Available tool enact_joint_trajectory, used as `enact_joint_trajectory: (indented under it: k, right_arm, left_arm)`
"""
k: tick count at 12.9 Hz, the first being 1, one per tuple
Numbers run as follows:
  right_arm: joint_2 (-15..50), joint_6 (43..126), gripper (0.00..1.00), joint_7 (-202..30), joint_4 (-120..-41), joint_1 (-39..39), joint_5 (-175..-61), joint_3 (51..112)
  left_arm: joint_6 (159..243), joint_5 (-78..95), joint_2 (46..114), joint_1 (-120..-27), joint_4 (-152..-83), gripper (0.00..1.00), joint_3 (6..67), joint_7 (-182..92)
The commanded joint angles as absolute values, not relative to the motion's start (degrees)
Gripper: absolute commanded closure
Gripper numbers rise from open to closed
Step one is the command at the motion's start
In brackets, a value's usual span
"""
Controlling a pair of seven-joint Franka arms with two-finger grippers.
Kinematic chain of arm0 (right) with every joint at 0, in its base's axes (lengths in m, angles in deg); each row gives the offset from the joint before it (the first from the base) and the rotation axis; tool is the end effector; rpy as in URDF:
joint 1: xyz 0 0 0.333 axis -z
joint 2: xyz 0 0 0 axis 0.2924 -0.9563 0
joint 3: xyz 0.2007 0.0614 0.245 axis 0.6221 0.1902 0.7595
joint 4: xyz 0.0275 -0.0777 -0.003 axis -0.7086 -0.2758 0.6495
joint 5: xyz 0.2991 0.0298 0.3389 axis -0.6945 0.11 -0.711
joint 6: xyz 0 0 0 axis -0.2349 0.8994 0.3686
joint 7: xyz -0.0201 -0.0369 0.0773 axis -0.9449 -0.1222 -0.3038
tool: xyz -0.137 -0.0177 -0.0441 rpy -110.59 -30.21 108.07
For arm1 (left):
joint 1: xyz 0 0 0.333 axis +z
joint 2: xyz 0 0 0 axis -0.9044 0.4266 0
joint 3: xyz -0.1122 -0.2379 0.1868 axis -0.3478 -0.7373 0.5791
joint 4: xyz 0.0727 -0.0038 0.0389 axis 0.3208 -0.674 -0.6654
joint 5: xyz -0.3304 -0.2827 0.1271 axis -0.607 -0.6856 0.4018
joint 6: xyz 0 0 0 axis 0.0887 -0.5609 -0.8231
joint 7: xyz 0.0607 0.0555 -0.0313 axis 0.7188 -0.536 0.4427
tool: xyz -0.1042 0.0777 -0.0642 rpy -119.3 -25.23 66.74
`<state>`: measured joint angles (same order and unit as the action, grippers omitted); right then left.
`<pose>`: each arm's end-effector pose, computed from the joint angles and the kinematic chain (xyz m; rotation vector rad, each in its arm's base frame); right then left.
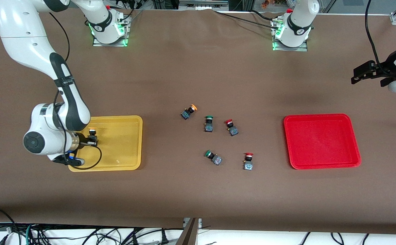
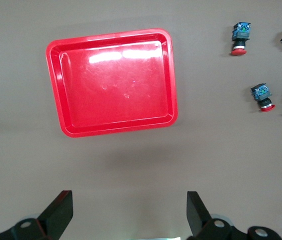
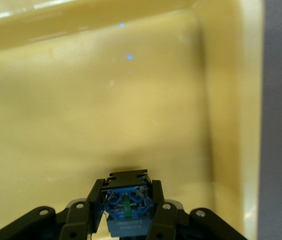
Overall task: Place red and yellow buttons in trays
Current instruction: 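Carry the button into the yellow tray and open the right gripper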
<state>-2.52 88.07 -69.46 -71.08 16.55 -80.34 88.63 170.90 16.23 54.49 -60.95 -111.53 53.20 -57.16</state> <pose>0.7181 0.0268 0.1133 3.0978 -0.2469 -0.3612 0.6033 0.0210 0.5609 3.1091 -0.0847 -0.1587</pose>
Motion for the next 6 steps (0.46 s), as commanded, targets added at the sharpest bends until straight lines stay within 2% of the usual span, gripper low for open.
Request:
enact_joint_trajectory:
  k: [1,2,6]
  right_arm:
    - [-0.91,88.54,0.17,-69.20,-72.37,16.56,-79.78,89.04]
    - [-0.56,88.37,0.00,-69.71,-71.84,16.56,-79.78,89.04]
    - [1.12,76.27,0.00,-68.15,-65.35,16.21,-80.75,89.74]
  left_arm:
    - [169.87,14.50,54.87,-60.70,-110.43,0.00,53.22,-57.20]
    - [169.87,14.50,54.87,-60.70,-110.43,0.00,53.22,-57.20]
    - [169.87,14.50,54.87,-60.70,-110.43,0.00,53.22,-57.12]
